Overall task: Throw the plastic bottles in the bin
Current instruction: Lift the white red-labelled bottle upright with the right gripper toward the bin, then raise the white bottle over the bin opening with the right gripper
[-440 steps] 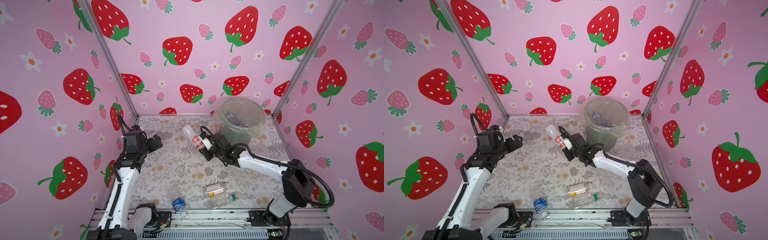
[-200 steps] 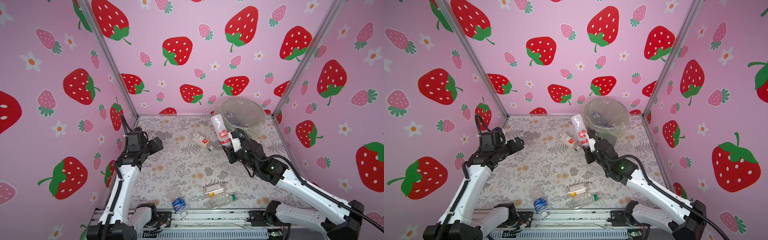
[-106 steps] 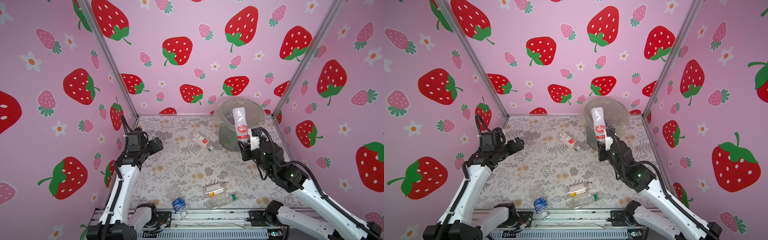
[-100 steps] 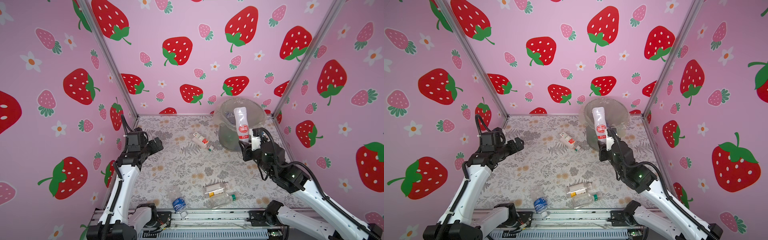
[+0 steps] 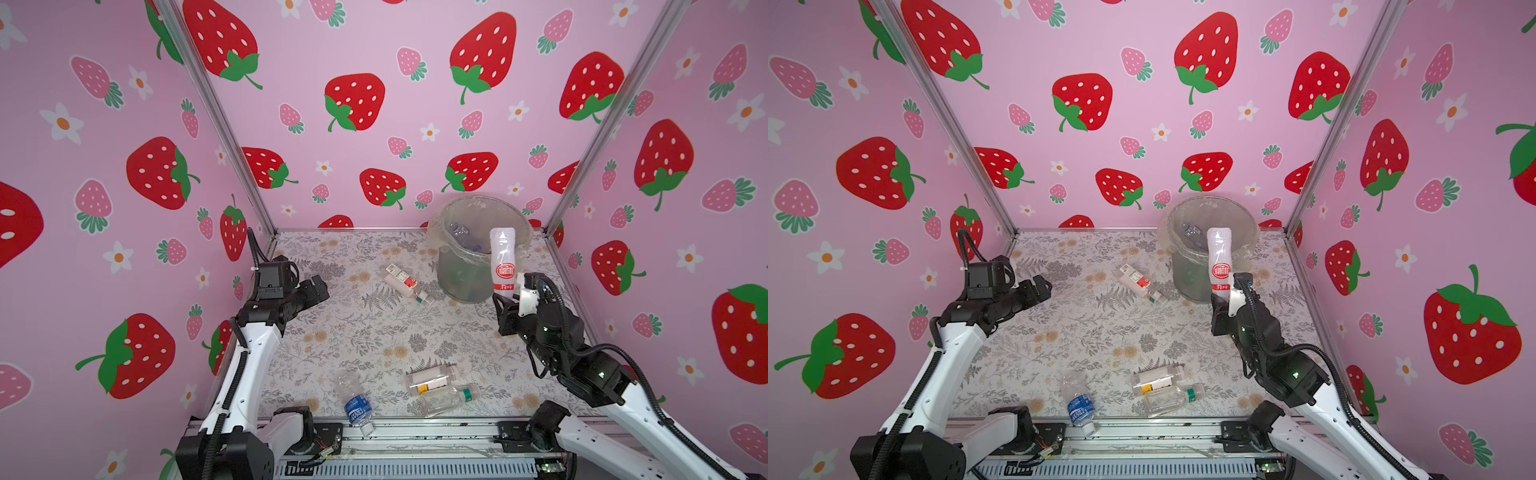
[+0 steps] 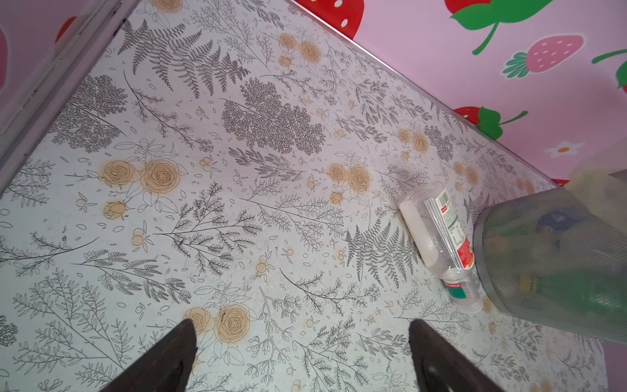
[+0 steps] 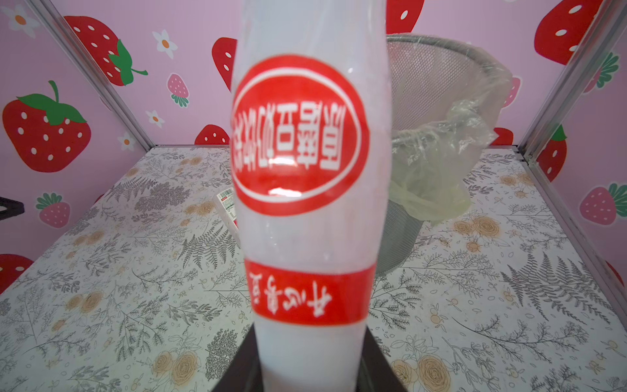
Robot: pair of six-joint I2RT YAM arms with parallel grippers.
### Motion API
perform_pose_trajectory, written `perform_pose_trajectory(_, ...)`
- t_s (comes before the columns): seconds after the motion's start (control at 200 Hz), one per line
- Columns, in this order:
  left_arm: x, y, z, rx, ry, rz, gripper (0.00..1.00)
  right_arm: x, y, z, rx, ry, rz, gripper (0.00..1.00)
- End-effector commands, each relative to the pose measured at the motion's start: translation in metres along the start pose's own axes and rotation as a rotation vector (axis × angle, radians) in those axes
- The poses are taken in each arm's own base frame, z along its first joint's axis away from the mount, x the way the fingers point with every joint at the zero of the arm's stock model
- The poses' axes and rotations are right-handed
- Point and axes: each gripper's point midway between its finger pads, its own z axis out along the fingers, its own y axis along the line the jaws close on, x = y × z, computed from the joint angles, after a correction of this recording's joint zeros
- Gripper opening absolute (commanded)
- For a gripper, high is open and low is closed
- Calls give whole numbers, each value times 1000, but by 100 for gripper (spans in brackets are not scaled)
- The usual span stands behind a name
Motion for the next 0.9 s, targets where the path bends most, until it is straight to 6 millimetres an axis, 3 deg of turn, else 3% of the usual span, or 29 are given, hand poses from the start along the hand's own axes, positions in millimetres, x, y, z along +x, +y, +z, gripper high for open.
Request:
perform_pose_trajectory(0.0,-12,-9,-10,28,-17,5,99,-11,-1,-2,10,-20,22,29)
perform_pose_trajectory(0.14,-13,-9,-12,25,-21,13,99,-26,13,10,5,35,18,29)
perform_pose_trajectory(0.315,-13,-7,-15,15,-29,19,99,-43,14,35,65,64,-3,28)
perform_pose_trajectory(0.445,-13,-8,-15,19,-24,21,99,-70,5,58,76,59,21,28)
perform_pose_trajectory(0.6,-13,-10,-15,29,-21,22,99,-106,-17,101,77,57,59,29)
perform_pose_trajectory(0.62,-12,-10,-15,28,-20,21,99,-112,-18,106,67,58,62,31)
perform_pose_trajectory(0.745,-13,-10,-15,27,-20,22,99,-128,-20,143,18,151,92,68)
perform_pose_trajectory(0.8,-13,-9,-16,24,-20,23,99,-130,-17,147,5,157,95,75)
perform_pose_trajectory(0.895,-14,-8,-17,18,-27,23,99,-133,-16,137,-15,92,120,85)
